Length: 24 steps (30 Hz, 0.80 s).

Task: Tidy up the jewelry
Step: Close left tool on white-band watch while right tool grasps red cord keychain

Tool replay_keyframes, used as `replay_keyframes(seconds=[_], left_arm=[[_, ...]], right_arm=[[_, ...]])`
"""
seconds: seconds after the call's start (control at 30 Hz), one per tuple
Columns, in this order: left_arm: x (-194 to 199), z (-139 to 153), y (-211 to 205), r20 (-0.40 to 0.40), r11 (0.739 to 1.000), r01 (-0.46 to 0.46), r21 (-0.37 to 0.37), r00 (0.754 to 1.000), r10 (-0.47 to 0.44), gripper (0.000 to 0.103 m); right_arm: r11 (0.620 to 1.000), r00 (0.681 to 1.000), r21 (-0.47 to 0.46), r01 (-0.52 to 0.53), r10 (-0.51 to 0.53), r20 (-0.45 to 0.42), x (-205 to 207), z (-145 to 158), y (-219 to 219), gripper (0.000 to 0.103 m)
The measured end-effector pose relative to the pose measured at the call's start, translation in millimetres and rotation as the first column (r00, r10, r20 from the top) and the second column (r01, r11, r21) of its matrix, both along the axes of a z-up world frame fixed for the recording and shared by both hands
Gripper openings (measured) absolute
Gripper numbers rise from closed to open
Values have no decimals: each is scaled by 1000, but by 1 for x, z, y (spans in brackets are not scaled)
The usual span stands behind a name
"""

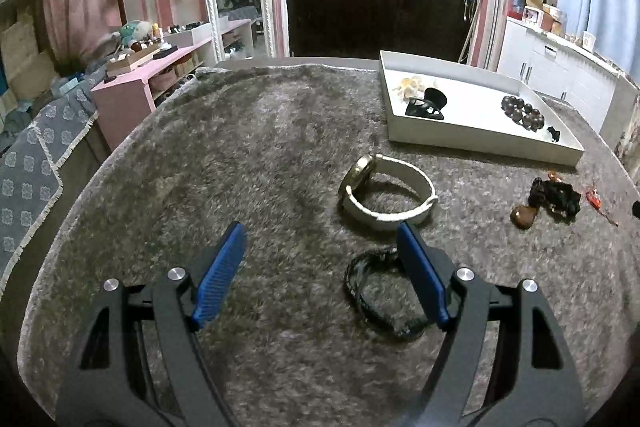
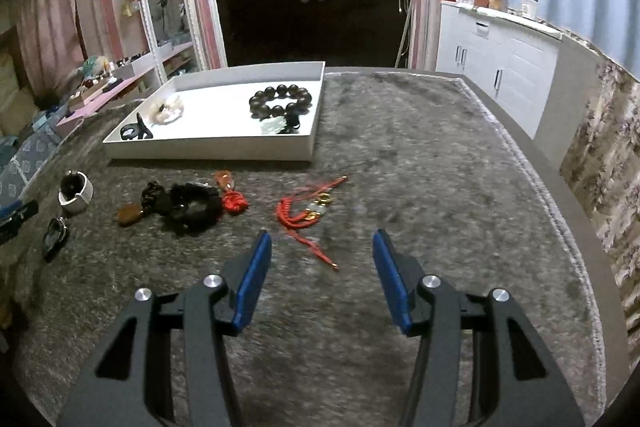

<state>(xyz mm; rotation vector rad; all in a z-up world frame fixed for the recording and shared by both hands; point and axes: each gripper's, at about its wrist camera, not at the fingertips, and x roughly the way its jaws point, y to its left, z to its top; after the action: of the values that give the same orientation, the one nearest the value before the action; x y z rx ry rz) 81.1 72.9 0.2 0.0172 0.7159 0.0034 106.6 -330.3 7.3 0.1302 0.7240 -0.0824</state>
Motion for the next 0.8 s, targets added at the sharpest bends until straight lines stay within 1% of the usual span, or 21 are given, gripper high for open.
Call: replay_keyframes(seconds=[0.17, 0.3, 0.43, 0.5, 0.63, 0.8], left_arm=[[16, 0, -10, -6, 1000, 12, -8, 1000, -12, 77], [30, -2, -18, -19, 999, 31, -8, 999, -31, 77], [38, 2, -22, -8, 999, 37, -2, 999, -37, 77], [42, 2, -26, -4, 999, 48, 13, 999, -48, 77], [51, -1, -29, -7, 998, 52, 17, 999, -52, 75], [60, -8, -28, -27, 999, 49, 2, 998, -49, 75]], right_arm=[[1000, 1000, 6, -7, 8, -21, 13, -6, 5, 53], [1000, 999, -7, -11, 11, -37, 21, -10, 5, 53], [1000, 999, -15, -14, 13, -37, 27, -9, 6, 53], [1000, 999, -16, -11, 10, -39, 31, -9, 4, 53], [1000, 999, -18, -13, 13, -51, 39, -11, 3, 53], [999, 996, -21, -30, 28, -84, 49, -21, 8, 53]])
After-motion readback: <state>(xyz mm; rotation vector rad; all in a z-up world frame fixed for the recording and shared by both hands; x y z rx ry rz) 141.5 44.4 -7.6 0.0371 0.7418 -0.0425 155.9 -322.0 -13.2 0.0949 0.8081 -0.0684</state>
